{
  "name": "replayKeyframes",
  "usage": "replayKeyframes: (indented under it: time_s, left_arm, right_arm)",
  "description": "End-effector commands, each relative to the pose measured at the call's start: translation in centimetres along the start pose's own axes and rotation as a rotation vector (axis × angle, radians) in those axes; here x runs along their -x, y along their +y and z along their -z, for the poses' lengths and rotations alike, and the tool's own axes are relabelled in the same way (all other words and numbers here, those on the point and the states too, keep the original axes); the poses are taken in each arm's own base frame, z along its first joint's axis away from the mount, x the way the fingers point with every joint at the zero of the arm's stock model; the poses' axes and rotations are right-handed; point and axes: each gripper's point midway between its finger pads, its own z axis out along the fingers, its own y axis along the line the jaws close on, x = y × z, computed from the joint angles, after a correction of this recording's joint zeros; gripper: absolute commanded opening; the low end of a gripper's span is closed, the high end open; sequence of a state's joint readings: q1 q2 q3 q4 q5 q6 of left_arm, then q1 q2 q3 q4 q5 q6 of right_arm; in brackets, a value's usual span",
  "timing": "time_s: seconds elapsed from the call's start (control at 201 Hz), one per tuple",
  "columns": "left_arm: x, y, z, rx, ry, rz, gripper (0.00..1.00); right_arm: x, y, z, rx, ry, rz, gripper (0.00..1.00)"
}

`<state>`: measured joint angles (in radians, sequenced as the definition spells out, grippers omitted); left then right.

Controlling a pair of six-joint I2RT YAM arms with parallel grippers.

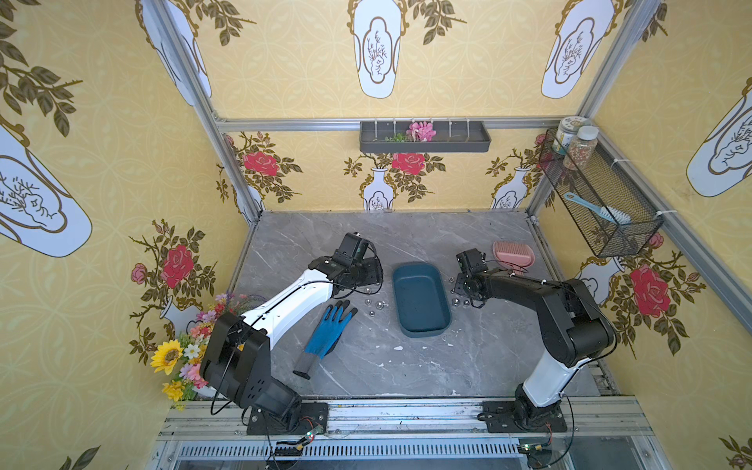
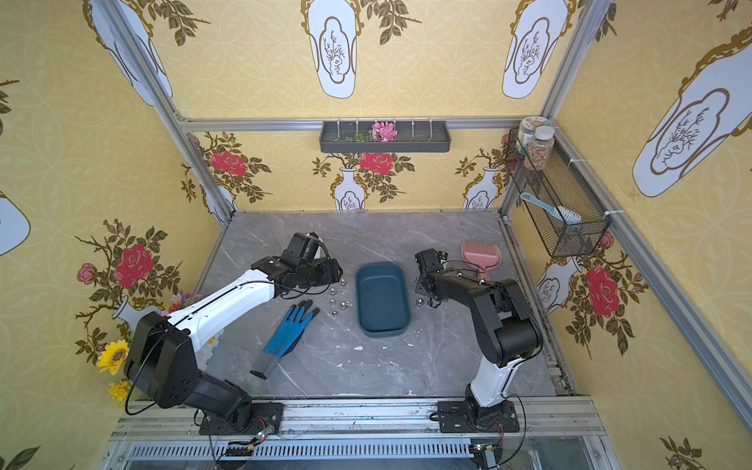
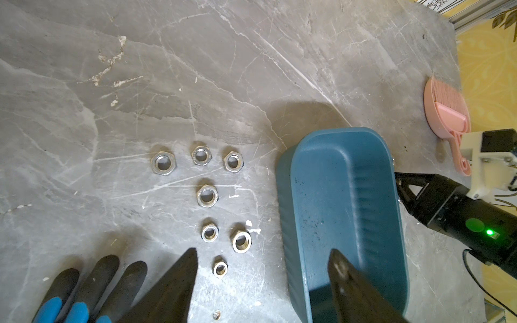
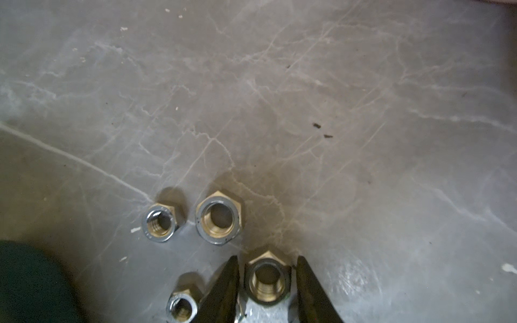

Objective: Take out the wing nut from the storage box
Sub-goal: Place the nut at the center of the board, then reset both arms

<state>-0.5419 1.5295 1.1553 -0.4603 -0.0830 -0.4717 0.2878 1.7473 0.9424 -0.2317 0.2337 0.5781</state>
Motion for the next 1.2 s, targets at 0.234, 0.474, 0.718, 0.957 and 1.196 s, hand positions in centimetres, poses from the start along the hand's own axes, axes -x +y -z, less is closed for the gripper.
replayKeyframes:
  time_s: [0.234,0.474,0.718,0.957,1.196]
  left_arm:
    - [-0.1,0.0,-0.2,-0.006,-0.003,0.003,0.76]
    - [0.2,-0.1,0.2,-0.017,-0.026,0.004,0.8]
    - [1.1,0.1,1.2,-0.017,-0.098,0.002,0.99]
    - [3.4,1.5,3.9,0.046,-0.263,0.025,0.99]
    - [6.4,1.9,8.3,-0.014,-0.464,0.031,0.99]
  right_arm:
    - [2.8,0.6,3.7,0.048,-0.122,-0.039,0.54]
    - [3.9,1.9,7.5,0.09,-0.278,-0.018,0.95]
    - [3.3,2.5,10.2,0.127,-0.393,-0.029,0.97]
    - [2.9,1.3,11.3,0.11,-0.416,-0.04,0.97]
    - [2.9,0.9,11.9,0.112,-0.429,-0.039,0.97]
